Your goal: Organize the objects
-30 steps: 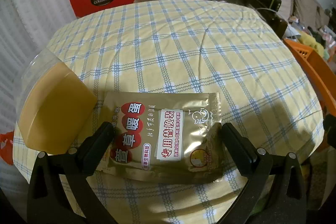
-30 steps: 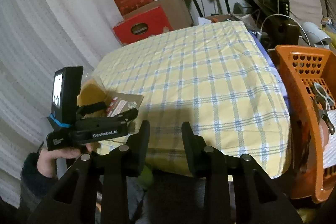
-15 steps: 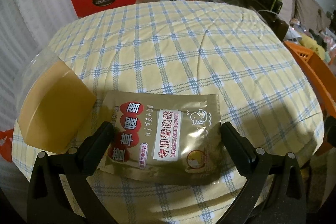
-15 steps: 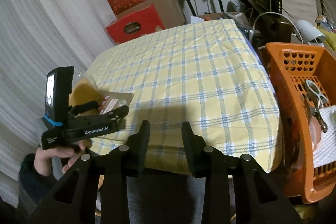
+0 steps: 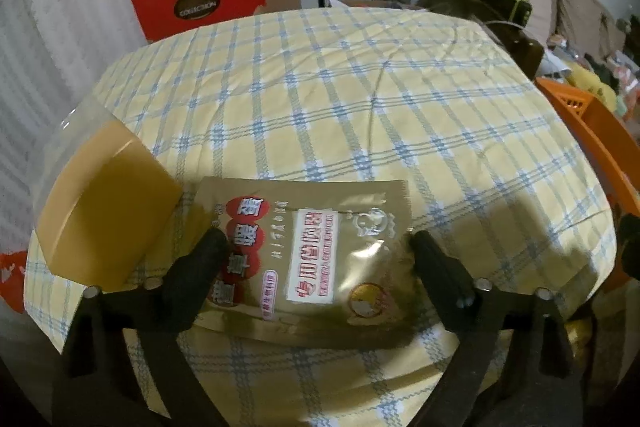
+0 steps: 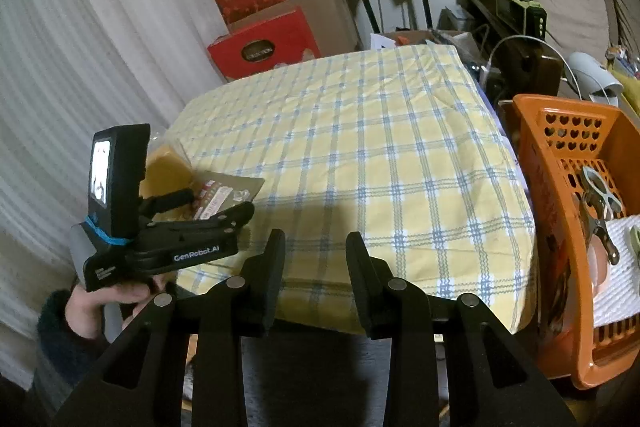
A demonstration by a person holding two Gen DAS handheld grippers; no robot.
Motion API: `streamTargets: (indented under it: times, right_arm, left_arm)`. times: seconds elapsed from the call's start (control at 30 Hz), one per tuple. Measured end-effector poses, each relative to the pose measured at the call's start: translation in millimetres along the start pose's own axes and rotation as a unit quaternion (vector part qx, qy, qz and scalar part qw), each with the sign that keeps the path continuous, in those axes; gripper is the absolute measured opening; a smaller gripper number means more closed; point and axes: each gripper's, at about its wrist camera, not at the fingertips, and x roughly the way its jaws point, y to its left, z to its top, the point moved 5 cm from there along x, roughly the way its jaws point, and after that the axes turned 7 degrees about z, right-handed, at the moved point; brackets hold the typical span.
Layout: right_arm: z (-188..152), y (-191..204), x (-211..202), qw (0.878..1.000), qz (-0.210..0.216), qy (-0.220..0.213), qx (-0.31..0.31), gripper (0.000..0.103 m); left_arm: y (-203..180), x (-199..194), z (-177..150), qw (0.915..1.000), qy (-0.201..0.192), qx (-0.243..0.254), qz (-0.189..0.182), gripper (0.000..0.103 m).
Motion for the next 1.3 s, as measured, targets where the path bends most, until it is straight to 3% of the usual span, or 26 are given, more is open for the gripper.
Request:
streamTargets:
  times: [0.23,0.27,0.33,0.47,0.67,0.97,1.1,1.2,1.3]
  right_arm:
    - [1.2,-0.2,-1.3,1.000,-0.001,-0.001,-0.002,0.033]
    - [1.4,-0.4,-1.6,1.000,-0.002,-0.001,-0.003,0.033]
    - [1.8,-1.2,-1.9,1.000,-0.002,-0.001,-0.002,0.033]
    - [3.9,-1.5,-2.9,1.000,-0.003,-0.003,-0.002,0.033]
    - [4.6,2.1,0.5,1.000,-0.002,0.001,-0.005,0.033]
    - [4.6,4.6,7.2,1.000,-0.004,0.007,-0.003,0.033]
    - [4.5,-1.9,10.9,1.000,-0.007,0.011,0.014,0.033]
    - [3.2,-10.6,12.4,0.999,-0.020,0.014,0.025,0.033]
    - [1.3,-17.8,8.5,0.999,-0.025,0.012,0.035,0.033]
  left_arm:
    - [-8.1,-9.2,5.0,0.9995,-0.001,0.004,-0.030,0.048]
    - [-6.1,-10.6,6.2,0.9990,0.002,-0.004,-0.044,0.044]
    - [-2.2,-11.8,8.0,0.9972,0.011,-0.020,-0.071,0.026]
    - [5.1,-8.2,8.2,0.9901,0.037,-0.048,-0.127,0.006]
    - [-4.7,-16.2,4.1,0.9936,0.028,-0.010,-0.109,0.003]
    - [15.7,-45.1,17.2,0.9917,0.000,-0.037,-0.123,0.000]
    - [-6.0,-56.4,17.6,0.9875,0.008,-0.049,-0.149,0.000]
    - [-33.0,-63.4,17.1,0.9914,-0.001,-0.014,-0.130,0.001]
    - [-42.8,-67.3,16.1,0.9895,0.010,-0.004,-0.144,0.001]
